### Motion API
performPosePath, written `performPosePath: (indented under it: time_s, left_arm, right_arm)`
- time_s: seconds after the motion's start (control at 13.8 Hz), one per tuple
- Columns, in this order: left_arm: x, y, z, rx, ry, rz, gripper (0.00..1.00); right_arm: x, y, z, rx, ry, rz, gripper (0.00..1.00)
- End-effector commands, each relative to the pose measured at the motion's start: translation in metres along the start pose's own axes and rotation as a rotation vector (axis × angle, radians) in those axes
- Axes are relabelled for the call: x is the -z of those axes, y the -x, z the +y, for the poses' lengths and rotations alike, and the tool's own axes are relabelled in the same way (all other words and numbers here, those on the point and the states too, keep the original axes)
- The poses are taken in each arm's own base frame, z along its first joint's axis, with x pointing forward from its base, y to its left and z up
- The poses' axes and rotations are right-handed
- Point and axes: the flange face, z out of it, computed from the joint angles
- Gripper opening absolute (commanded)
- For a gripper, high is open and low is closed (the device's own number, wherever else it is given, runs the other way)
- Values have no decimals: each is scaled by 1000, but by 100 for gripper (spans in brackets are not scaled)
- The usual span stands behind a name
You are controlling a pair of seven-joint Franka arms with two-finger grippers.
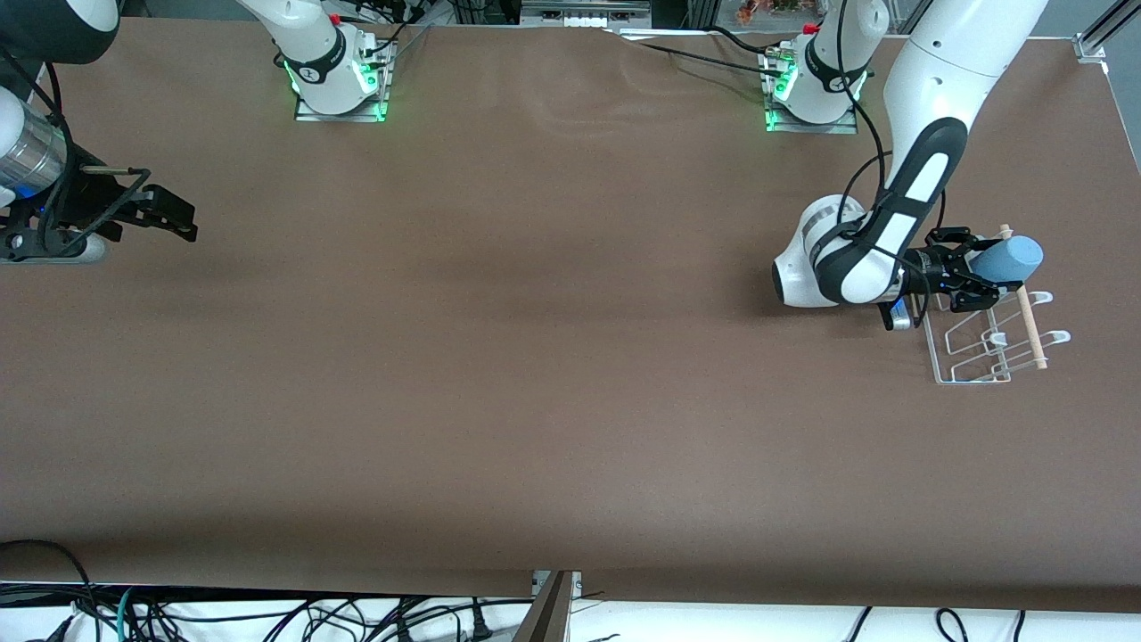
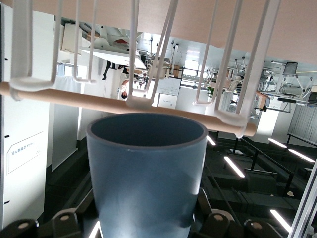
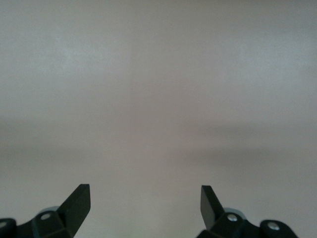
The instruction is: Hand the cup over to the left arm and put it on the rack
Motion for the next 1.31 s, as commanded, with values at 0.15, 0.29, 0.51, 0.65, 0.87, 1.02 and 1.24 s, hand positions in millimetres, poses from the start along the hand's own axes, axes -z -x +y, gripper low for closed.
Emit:
performPosePath:
  time_s: [0.15, 0.29, 0.51, 0.65, 0.87, 1.02, 1.24]
  left_arm:
    - [-7, -16, 1, 32, -38, -15, 22]
    - [-7, -20, 1, 34, -39, -6, 23]
    - [-7, -26, 1, 36, -57, 2, 40]
    - [-4, -27, 1, 34, -61, 3, 100]
    - [-5, -24, -2, 46, -56, 7, 100]
    - [-3, -18, -7, 68, -47, 34, 100]
    - [4, 10, -30, 139, 66, 134, 100]
  right_arm:
    - [3, 1, -16, 23, -7, -7, 99]
    - [4, 1, -17, 27, -7, -4, 99]
    - [4, 1, -18, 41, -15, -1, 99]
    - [9, 1, -20, 45, -17, 7, 99]
    - [8, 0, -19, 47, -17, 2, 99]
    - [4, -2, -16, 39, -18, -3, 99]
    - [5, -2, -16, 38, -17, -1, 99]
